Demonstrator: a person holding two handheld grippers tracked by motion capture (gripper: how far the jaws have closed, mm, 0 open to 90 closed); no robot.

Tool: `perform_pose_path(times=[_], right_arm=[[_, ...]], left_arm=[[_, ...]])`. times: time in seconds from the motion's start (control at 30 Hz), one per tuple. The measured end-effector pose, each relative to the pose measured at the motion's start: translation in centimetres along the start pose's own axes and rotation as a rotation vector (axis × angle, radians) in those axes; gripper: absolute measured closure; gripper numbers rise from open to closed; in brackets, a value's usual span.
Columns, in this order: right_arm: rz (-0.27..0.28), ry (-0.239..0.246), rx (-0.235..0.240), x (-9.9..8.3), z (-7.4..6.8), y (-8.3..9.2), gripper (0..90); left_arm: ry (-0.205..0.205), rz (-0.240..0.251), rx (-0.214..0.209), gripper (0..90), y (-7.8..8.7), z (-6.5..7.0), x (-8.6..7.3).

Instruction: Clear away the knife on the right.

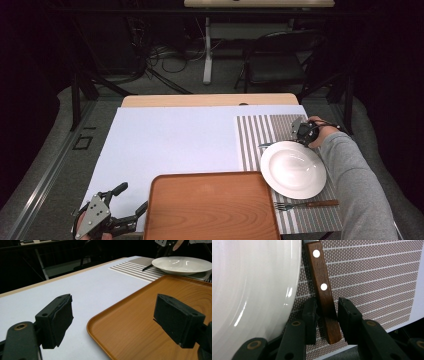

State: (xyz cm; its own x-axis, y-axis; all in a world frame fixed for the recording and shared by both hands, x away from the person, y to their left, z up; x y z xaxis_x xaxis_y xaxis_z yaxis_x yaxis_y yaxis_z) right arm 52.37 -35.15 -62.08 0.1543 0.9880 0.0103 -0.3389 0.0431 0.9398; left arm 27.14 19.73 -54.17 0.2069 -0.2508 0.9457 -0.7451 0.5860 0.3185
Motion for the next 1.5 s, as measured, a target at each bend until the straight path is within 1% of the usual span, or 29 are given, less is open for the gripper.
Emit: perform_pose_path(times=[0.1, 0.2, 0.23, 0.3, 0.37, 0.6, 0.77, 1.0, 1.17, 1.3, 1.33, 1.37, 1.47, 1.5], right_arm=[[0.013, 0.007, -0.001, 0.15, -0.01, -0.11, 69.7], [0.006, 0.008, 0.001, 0.1, -0.04, -0.07, 69.9], [-0.003, 0.017, 0.003, 0.06, 0.01, -0.01, 70.0], [-0.005, 0.008, 0.003, 0.03, -0.07, 0.0, 70.3], [-0.001, 0.022, 0.0, 0.08, -0.02, -0.02, 70.9], [-0.003, 0.028, 0.009, 0.09, -0.21, -0.03, 74.8], [-0.008, 0.033, 0.009, 0.05, -0.23, 0.01, 75.1], [0.002, 0.024, 0.0, 0.1, -0.21, 0.0, 75.9], [-0.01, 0.033, 0.0, 0.05, -0.18, 0.07, 75.9], [-0.005, 0.031, -0.004, 0.08, -0.2, 0.05, 75.9], [-0.007, 0.021, -0.002, 0.05, -0.29, 0.05, 75.9], [0.005, 0.02, -0.007, 0.13, -0.28, -0.02, 75.9], [0.009, 0.018, -0.007, 0.15, -0.3, -0.03, 75.9], [0.011, 0.026, -0.007, 0.17, -0.25, -0.02, 76.0]], left_arm=[[0.001, 0.0, -0.001, 15.8, 0.0, 0.01, -0.01], [0.001, 0.0, -0.001, 15.8, 0.0, -0.01, -0.01], [0.0, 0.0, -0.001, 15.8, 0.0, -0.02, -0.01], [0.0, 0.0, -0.001, 15.8, -0.01, -0.01, -0.02], [0.0, -0.001, -0.002, 15.8, -0.01, 0.0, -0.03], [0.005, -0.001, -0.002, 15.8, -0.05, -0.01, -0.04], [0.007, 0.0, 0.002, 15.8, -0.07, -0.1, -0.05], [0.015, 0.003, 0.005, 15.8, -0.06, -0.18, -0.04], [0.011, 0.002, 0.005, 15.8, -0.06, -0.19, -0.03], [0.011, 0.002, 0.005, 15.8, -0.08, -0.19, -0.04], [0.011, 0.002, 0.005, 15.8, -0.08, -0.19, -0.04], [0.011, 0.001, 0.005, 15.8, -0.09, -0.2, -0.04], [0.011, 0.0, 0.004, 15.8, -0.13, -0.19, -0.06], [0.01, -0.001, 0.003, 15.8, -0.14, -0.18, -0.07]])
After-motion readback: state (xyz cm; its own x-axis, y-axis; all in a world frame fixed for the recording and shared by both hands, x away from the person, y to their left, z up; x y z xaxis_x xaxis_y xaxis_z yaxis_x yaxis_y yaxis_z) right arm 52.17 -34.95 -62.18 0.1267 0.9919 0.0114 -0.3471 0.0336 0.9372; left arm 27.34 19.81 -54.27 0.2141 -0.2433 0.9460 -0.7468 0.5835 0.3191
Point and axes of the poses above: each handheld gripper's, and its own axes: y roughly backward along the jaws, x roughly out of its top, z roughly to its right, the point moved 10 cm from there along -y, roughly forward along the jaws, and after that the axes turned 3 degrees about -z, right-handed, at the moved point
